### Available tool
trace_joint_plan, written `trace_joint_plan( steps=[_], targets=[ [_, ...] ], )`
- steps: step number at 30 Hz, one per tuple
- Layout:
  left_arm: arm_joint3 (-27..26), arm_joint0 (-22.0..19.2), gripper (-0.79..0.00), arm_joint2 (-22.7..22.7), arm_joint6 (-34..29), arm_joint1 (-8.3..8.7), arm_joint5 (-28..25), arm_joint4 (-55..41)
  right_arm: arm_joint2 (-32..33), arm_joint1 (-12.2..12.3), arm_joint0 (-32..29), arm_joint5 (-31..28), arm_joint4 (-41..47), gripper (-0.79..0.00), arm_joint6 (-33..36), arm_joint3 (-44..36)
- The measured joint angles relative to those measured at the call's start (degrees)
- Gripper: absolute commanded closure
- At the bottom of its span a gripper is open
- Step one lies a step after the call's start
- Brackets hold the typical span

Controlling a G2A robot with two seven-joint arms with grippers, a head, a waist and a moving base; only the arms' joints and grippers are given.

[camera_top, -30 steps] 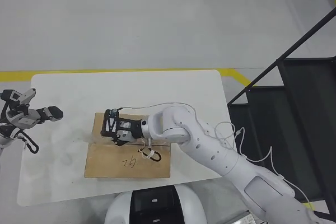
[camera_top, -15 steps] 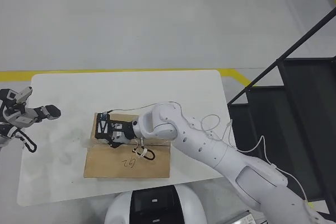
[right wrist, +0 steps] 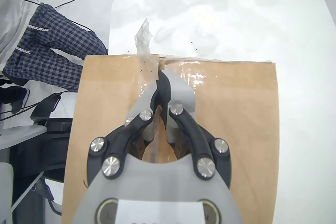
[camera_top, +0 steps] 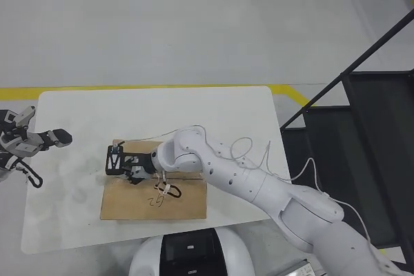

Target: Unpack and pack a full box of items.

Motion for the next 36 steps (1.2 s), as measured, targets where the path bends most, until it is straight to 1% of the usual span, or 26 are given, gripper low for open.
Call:
trace_joint_plan(
  steps=[3,4,5,20,25,29,33,36],
  targets=[
    [0.03,0.02,-0.785,-0.1,-0.06,-0.07,0.16,-0.08,-0.29,-0.47,0.16,0.15,-0.2,0.0,-0.08,0.85],
    [0.03,0.03,-0.785,-0.14,-0.1,-0.09,0.18,-0.09,-0.34,-0.59,0.2,0.2,-0.25,-0.366,-0.07,1.04],
    [0.02,0.04,-0.785,-0.18,-0.15,-0.11,0.19,-0.09,-0.38,-0.74,0.24,0.25,-0.27,-0.785,-0.07,1.27],
    [0.03,0.42,-0.785,-1.19,-0.29,-0.37,0.49,-0.65,-1.05,-2.29,0.53,2.32,-4.74,-0.785,-0.6,-0.04],
    [0.06,0.81,-0.785,-1.79,-0.52,-0.39,0.52,-0.74,-1.04,-2.74,0.42,2.01,-5.99,-0.785,-2.37,-0.47],
    [-0.02,1.07,-0.785,-2.1,-0.52,-0.45,0.53,-0.8,-0.58,-2.68,0.18,2.32,-8.72,-0.785,-3.57,-1.51],
    [-0.15,1.24,-0.785,-2.16,-0.64,-0.54,0.53,-0.79,-0.66,-2.6,-0.02,0.64,-10.49,-0.785,-3.09,-2.03],
    [-0.16,1.3,-0.785,-2.29,-0.69,-0.58,0.53,-0.72,-0.71,-2.73,-0.09,0.52,-11.85,-0.785,-3.35,-2.56]
  ],
)
